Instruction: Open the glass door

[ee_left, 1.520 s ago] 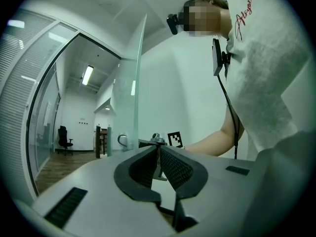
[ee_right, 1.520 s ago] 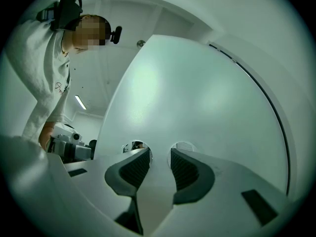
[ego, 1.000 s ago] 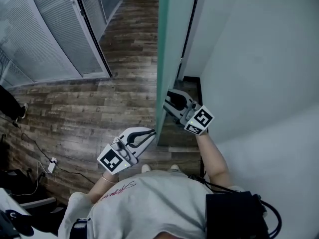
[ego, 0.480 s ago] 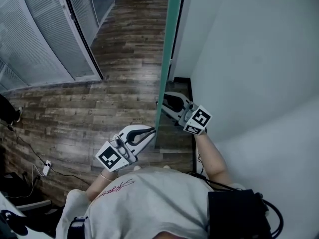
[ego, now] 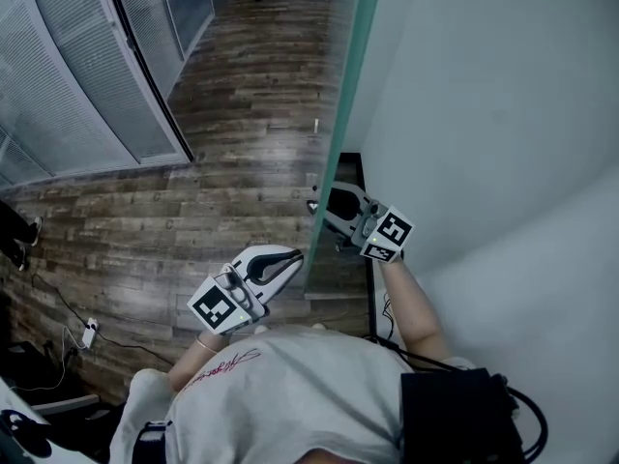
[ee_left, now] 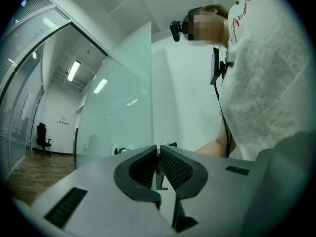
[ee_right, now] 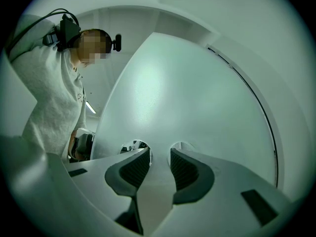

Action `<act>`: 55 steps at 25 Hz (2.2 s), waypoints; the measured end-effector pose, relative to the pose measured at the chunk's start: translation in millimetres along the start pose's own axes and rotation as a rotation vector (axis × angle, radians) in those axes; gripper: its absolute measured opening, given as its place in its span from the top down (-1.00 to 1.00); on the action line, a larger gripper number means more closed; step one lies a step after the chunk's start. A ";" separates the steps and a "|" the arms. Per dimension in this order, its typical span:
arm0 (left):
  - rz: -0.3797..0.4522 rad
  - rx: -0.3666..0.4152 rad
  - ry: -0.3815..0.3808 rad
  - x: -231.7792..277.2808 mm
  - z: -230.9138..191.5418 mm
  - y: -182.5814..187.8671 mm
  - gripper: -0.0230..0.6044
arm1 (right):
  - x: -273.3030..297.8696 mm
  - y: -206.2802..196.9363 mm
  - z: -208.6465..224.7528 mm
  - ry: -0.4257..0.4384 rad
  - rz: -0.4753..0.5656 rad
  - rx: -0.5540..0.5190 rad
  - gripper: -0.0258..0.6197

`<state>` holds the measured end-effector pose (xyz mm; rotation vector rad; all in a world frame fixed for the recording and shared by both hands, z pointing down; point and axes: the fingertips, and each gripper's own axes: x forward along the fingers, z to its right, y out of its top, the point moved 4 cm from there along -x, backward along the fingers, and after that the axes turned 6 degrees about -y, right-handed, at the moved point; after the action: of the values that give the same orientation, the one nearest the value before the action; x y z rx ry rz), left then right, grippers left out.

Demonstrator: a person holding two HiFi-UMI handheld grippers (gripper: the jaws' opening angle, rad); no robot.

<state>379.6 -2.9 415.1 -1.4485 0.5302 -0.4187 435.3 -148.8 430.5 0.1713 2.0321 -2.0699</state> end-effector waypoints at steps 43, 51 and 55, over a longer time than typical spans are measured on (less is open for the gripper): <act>0.007 0.006 -0.051 91.1 30.2 -3.3 0.81 | -107.2 30.9 40.8 -0.010 0.020 0.027 0.51; 0.009 0.003 -0.064 94.5 28.2 -5.8 0.81 | -119.8 34.7 42.7 -0.023 0.019 0.024 0.51; 0.012 0.001 -0.067 96.0 27.2 -8.0 0.81 | -125.8 34.7 43.7 -0.031 0.015 0.020 0.51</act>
<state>474.1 -36.2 415.8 -1.4524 0.4845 -0.3603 568.9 -181.9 429.1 0.1568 1.9875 -2.0712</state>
